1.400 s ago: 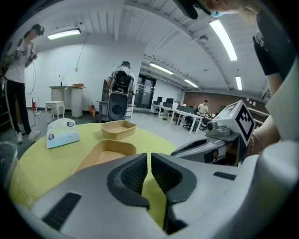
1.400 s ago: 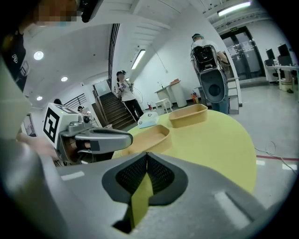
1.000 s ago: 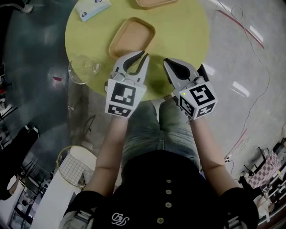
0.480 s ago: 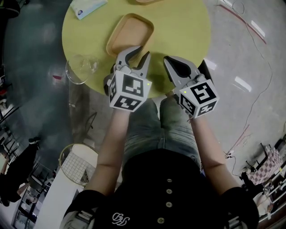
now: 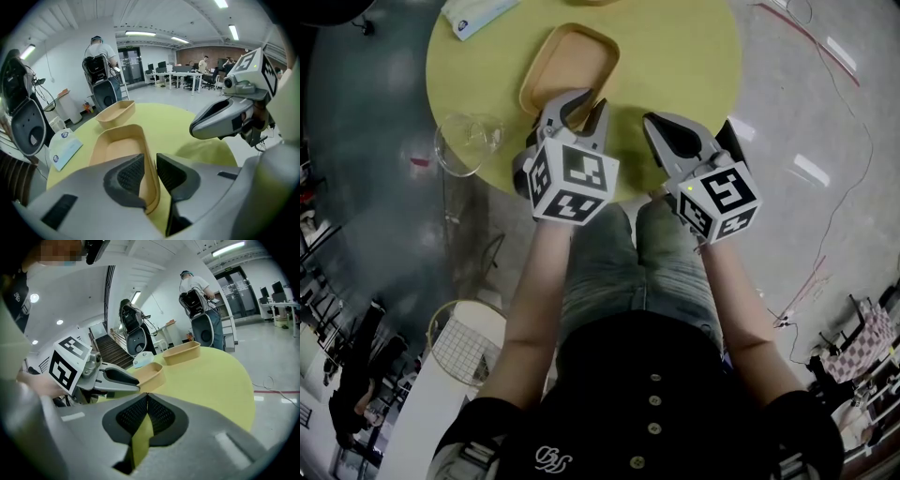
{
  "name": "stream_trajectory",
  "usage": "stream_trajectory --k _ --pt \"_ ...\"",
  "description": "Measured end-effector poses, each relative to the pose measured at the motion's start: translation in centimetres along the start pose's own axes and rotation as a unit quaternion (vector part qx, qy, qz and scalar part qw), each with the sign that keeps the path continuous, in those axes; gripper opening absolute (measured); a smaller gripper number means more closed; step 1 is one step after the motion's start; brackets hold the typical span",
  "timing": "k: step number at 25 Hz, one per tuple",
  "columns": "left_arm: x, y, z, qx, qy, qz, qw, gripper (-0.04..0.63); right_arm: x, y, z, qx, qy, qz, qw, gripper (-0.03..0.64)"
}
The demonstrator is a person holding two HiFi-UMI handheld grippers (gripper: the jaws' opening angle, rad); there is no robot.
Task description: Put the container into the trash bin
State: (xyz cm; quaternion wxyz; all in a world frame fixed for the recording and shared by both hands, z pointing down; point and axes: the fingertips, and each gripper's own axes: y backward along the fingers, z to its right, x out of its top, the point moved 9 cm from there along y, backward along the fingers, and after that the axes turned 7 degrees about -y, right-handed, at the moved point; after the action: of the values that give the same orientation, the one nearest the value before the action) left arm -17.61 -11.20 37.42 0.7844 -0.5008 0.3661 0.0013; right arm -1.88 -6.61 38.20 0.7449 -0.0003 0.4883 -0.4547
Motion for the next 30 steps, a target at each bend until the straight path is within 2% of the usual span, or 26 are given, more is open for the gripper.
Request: stream_trajectory --k 4,13,20,23,30 --pt "-0.1 -0.1 0.2 -0.002 -0.018 -0.007 0.9998 0.075 -0.1 0.2 0.1 -0.007 -0.004 0.005 1.000 0.005" --pt "-0.2 0.0 -0.1 -0.030 -0.024 -0.004 0.9992 0.052 0.0 0.5 0.1 -0.024 -0.010 0.019 0.999 0.005" --pt "-0.8 0.8 0.4 -0.055 -0.010 0.016 0.9983 0.032 -0.1 1.3 -0.1 -0.044 -0.011 0.039 0.998 0.005" --pt "-0.8 1.5 0.5 -0.065 -0.013 0.030 0.9974 0.027 -0.4 1.9 -0.5 -0.056 -0.017 0.051 0.997 0.005" --pt "-0.2 3.3 0.3 -0.077 -0.034 0.094 0.9920 0.026 -1.3 3.5 -1.5 -0.103 -0.037 0.098 0.989 0.005"
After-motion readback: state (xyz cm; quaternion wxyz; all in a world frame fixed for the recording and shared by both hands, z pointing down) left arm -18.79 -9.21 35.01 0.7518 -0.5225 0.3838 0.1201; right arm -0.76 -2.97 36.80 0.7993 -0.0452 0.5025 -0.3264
